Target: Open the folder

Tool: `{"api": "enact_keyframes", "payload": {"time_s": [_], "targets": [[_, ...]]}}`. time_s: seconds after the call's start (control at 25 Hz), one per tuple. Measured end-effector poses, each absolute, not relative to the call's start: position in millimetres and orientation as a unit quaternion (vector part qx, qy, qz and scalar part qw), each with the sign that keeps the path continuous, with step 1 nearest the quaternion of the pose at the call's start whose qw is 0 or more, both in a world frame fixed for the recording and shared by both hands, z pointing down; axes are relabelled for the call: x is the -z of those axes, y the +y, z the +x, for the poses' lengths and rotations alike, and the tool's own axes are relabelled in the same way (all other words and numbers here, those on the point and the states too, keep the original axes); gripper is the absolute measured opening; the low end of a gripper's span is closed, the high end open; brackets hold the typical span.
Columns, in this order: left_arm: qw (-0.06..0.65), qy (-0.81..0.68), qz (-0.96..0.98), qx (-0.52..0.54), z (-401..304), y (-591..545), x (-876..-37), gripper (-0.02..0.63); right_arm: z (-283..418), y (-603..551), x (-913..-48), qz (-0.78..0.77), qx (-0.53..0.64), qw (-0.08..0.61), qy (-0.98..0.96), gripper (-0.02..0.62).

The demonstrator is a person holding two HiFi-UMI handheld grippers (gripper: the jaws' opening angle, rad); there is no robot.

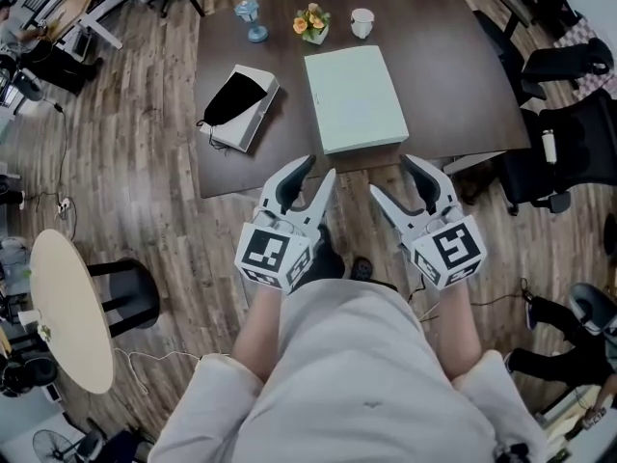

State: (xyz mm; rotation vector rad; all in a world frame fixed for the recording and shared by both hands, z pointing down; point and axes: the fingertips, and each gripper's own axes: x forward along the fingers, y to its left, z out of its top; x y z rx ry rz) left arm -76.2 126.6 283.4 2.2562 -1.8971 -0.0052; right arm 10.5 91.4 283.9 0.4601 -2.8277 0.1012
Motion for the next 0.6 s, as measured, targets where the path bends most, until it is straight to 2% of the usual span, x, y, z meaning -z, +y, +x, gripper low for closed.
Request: {"api": "enact_keyframes", "payload": {"time_s": [0.6], "targets": [[0.108, -0.613, 0.783, 0.008, -129, 92, -299, 0.114, -33, 66, -304, 0.187, -0.029, 0.167, -0.968, 0.294]]}}
